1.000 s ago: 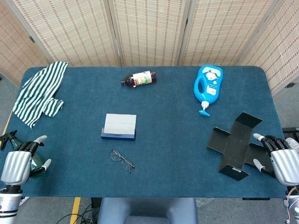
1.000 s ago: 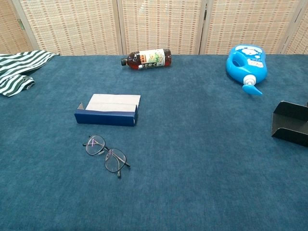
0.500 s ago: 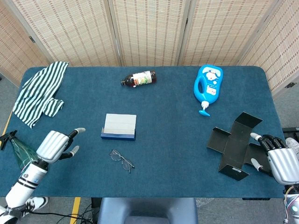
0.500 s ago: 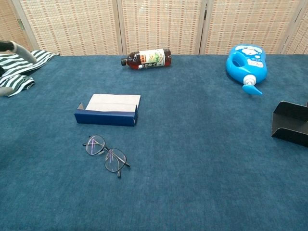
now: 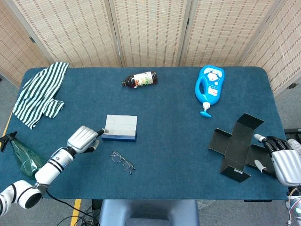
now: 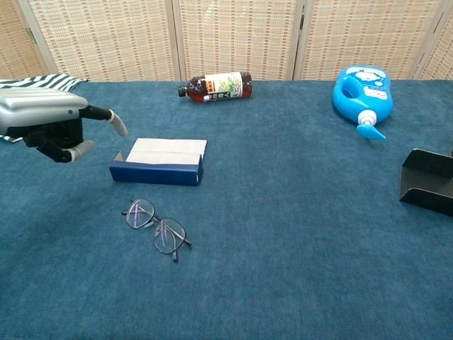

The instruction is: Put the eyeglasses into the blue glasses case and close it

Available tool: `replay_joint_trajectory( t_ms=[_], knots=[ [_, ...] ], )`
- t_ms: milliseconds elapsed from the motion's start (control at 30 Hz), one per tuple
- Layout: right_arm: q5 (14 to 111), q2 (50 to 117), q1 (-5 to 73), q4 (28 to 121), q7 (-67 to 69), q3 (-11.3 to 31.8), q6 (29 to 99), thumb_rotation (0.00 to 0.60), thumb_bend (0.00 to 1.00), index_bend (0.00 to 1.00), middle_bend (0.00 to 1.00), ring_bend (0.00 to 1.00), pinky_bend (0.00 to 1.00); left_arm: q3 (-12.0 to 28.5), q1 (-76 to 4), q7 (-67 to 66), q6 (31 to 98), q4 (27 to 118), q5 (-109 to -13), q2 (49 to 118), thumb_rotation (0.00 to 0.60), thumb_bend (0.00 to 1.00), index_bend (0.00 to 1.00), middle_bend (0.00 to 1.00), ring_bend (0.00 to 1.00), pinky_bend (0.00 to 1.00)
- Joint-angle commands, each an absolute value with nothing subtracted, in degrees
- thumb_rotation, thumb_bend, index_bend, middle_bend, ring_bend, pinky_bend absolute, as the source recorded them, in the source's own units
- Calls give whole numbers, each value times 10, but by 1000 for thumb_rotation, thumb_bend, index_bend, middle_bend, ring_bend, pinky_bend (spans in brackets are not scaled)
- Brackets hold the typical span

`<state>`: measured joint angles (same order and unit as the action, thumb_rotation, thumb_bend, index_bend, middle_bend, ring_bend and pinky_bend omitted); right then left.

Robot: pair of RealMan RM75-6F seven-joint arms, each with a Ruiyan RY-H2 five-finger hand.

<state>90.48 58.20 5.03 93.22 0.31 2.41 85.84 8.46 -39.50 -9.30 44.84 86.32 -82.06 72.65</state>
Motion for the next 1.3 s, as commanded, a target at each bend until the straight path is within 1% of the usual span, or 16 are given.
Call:
replay_joint_trajectory(
  t_ms=[33, 467, 600, 700, 1000, 1133, 1200, 1300],
  knots=[
    [903, 582, 50, 931, 5, 24, 858, 600, 265, 172, 312, 242, 243, 89, -420, -129, 415, 835, -772, 756, 600, 669, 232, 1000, 967, 1000],
    [900, 582, 44, 924, 13, 23, 864, 600, 264, 171, 313, 242, 243, 71, -458, -211, 365, 756, -638, 805, 600, 674, 236, 1000, 967, 1000],
    [901, 583, 44, 925, 13, 24, 863, 600, 265, 172, 313, 242, 243, 58, -463, -233, 364, 735, -611, 809, 600, 677, 254, 1000, 967, 1000],
    [900, 583, 46, 925, 11, 24, 861, 600, 265, 171, 313, 242, 243, 45, -460, -248, 366, 738, -592, 797, 600, 677, 265, 1000, 967, 1000],
    [904, 585, 52, 927, 10, 25, 856, 600, 264, 171, 314, 242, 243, -1, -450, -326, 402, 808, -529, 736, 600, 676, 304, 1000, 967, 1000],
    [905, 585, 51, 927, 10, 25, 857, 600, 265, 172, 314, 242, 243, -27, -464, -389, 417, 876, -461, 704, 600, 677, 335, 1000, 967, 1000],
    [904, 586, 50, 926, 10, 24, 857, 600, 265, 172, 314, 242, 243, -30, -467, -405, 439, 908, -453, 695, 600, 677, 343, 1000, 967, 1000],
    [904, 586, 49, 926, 11, 23, 857, 600, 265, 171, 315, 243, 243, -20, -460, -398, 486, 950, -478, 687, 600, 675, 298, 1000, 963, 1000]
  ],
)
